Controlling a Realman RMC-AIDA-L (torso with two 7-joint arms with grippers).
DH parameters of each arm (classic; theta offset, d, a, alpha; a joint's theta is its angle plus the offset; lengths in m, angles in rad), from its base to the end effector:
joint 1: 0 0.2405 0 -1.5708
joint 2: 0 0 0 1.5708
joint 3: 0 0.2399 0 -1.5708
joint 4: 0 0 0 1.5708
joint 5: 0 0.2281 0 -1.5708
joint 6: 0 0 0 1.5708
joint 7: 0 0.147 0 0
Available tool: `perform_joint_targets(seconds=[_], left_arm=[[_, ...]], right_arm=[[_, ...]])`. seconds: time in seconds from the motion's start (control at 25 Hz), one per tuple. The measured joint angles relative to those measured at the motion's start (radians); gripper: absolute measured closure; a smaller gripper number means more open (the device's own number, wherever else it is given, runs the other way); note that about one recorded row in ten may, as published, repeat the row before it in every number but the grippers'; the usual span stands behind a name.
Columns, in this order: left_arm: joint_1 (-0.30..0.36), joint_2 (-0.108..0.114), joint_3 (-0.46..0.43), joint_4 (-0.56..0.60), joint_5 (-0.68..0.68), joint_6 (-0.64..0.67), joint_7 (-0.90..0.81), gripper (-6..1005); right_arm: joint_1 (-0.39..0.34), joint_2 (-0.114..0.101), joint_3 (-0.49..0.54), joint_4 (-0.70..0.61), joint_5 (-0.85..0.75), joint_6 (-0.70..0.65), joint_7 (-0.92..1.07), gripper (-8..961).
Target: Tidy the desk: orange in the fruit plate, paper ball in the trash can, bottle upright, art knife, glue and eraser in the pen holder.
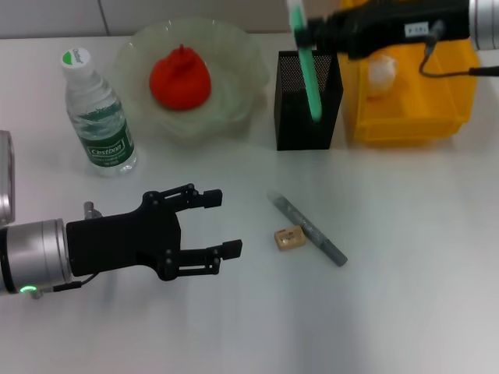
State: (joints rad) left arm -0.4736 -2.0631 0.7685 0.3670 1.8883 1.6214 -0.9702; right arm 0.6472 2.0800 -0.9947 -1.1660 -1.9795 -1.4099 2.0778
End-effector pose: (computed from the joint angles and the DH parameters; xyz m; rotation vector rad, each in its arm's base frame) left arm -0.2755 0.2823 -0.0404 -2.7962 -0.4049 -0.8814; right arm 0.1246 0.4044 0.0511 -2.6852 0.6824 0.5650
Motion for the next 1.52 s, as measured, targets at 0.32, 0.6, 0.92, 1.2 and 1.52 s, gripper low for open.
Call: perform_joint_targets(seconds=[0.32,0.6,0.92,1.2,1.52], left_arm=[[0.001,-0.001,-0.002,0.001,-0.005,-0.002,0.005,170],[-0.006,-0.002,-0.002,-0.001,-0.006,-0.008,0.005,170],[-0.003,-0.002,-0.005,-0.003,-0.006,-0.012,0.007,170],[-0.003,-0.003,-0.001,-0.003,-0.006,-0.012,0.007,170],[-0.004,-0.003,0.0,-0.003,-0.005,-0.012,0.007,170]], right_arm=[[-0.019,0.0,0.005,0.284,0.328,0.192,-0.456,735],[0.013,0.0,-0.003,0.468,0.454,0.309,-0.677,725],[0.021,0.001,-0.003,0.532,0.46,0.364,-0.711,714],[0.019,0.001,0.005,0.559,0.464,0.368,-0.711,704],[0.004,0.002,0.006,0.555,0.496,0.352,-0.698,554]])
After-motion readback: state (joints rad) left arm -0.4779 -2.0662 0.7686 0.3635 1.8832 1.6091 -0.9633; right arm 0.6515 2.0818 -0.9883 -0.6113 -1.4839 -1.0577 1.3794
